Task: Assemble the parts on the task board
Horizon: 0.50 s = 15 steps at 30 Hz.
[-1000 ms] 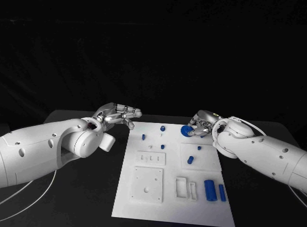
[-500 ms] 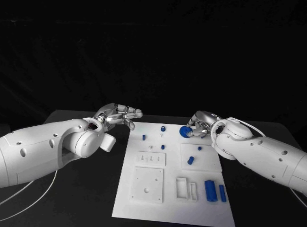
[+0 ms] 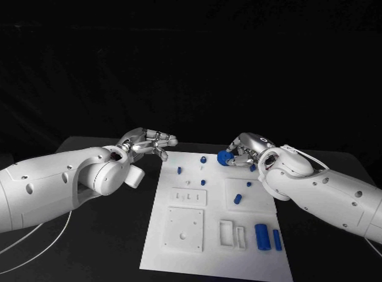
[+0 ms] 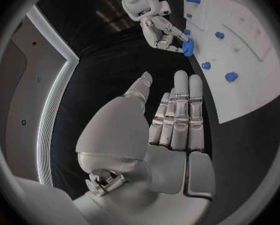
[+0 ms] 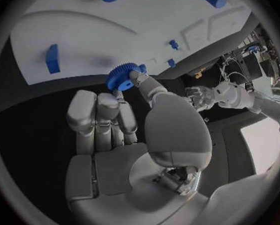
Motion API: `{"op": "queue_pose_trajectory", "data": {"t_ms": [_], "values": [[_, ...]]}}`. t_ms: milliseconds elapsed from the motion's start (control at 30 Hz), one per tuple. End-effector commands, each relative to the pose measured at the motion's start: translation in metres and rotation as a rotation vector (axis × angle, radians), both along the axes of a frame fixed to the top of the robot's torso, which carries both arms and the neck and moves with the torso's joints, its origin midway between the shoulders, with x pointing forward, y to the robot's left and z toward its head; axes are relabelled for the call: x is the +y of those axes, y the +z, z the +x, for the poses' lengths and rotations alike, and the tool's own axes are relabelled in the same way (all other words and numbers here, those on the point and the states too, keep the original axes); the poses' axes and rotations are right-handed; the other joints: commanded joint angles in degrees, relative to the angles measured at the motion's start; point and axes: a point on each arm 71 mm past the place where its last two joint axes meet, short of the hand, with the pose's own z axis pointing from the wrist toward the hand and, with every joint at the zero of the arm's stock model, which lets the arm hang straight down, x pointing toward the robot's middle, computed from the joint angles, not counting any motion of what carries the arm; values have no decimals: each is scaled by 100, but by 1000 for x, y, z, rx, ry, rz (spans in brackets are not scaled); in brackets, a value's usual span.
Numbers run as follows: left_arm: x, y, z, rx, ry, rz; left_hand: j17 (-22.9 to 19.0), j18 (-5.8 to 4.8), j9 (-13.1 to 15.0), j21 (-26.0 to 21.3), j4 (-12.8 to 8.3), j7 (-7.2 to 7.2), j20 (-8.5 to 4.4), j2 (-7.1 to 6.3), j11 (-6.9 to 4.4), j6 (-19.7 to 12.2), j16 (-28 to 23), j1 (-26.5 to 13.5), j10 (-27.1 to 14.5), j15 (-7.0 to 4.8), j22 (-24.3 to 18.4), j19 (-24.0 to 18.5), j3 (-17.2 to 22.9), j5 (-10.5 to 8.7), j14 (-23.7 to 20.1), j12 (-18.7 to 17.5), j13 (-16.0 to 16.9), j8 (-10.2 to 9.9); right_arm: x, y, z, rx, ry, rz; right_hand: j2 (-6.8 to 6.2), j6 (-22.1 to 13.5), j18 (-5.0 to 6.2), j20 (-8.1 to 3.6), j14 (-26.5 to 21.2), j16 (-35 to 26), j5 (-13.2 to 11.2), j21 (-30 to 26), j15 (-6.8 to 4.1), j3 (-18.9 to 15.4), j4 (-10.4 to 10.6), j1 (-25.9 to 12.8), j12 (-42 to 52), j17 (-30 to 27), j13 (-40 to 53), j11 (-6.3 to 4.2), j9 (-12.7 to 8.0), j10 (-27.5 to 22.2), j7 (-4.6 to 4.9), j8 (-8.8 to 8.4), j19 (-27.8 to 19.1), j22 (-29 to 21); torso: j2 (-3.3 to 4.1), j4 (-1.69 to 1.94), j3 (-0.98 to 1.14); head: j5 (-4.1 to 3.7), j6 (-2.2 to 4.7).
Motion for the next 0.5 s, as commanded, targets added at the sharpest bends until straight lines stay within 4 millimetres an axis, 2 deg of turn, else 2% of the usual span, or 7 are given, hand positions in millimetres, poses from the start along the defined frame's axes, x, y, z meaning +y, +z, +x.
{"op": "queue_pose_trajectory", "data": {"t_ms": [33,133,267,333,367,500], "values": [[-3,2,0,-8,-8,-2,-3,104,3,14,-6,4,27,24,-3,-18,19,18,-34,-3,-6,-21,8,5,-7,13,8,22,5,5,-4,-43,-1,-12,-19,85,-101,-30,-15,19,-34,44,-34,11,27,78,22,-16,440,-1,6,44,-40,33,405,647,4,13,-19,6,-9],[-4,2,0,-7,-11,-2,-4,104,4,16,-6,6,28,21,-1,-5,15,21,-42,-2,-12,-21,12,2,-11,13,8,24,13,6,-6,-50,16,-19,-28,81,-103,-27,-15,24,-61,43,-32,31,43,79,21,-19,440,3,5,46,-38,31,404,645,8,1,-18,39,-15],[-5,2,0,-6,-13,-2,-5,104,4,16,-4,10,28,21,0,5,15,21,-42,-1,-14,-23,13,-1,-10,14,9,24,22,7,-8,-74,30,-43,-45,56,-106,-26,-14,31,-74,46,-31,56,56,85,4,-20,429,12,4,42,-31,30,403,643,9,8,-11,59,-24],[-5,2,0,-6,-13,-2,-5,104,4,16,-4,10,28,21,0,5,15,21,-42,-1,-14,-23,13,-1,-10,14,9,24,28,6,-8,-81,35,-54,-64,62,-107,-25,-15,31,-223,41,-29,123,67,97,1,-26,426,10,5,44,-32,31,403,640,13,9,-5,65,-26],[-5,2,0,-6,-13,-2,-5,104,4,16,-4,10,28,21,0,5,15,21,-42,-1,-14,-23,13,-1,-10,14,9,24,30,4,-9,-83,38,-59,-134,68,-108,-25,-15,33,-222,41,-29,254,114,79,-5,-34,420,11,6,46,-32,33,403,637,15,12,-8,69,-29],[-6,2,0,-5,-16,-2,-5,104,4,16,-4,10,28,21,0,5,15,21,-42,-1,-14,-23,13,-1,-10,14,9,24,41,0,-10,-85,54,-70,-130,62,-107,-27,-20,28,-213,33,-31,251,114,92,-7,-41,418,12,5,44,-30,31,402,634,13,14,-13,82,-39]]}}
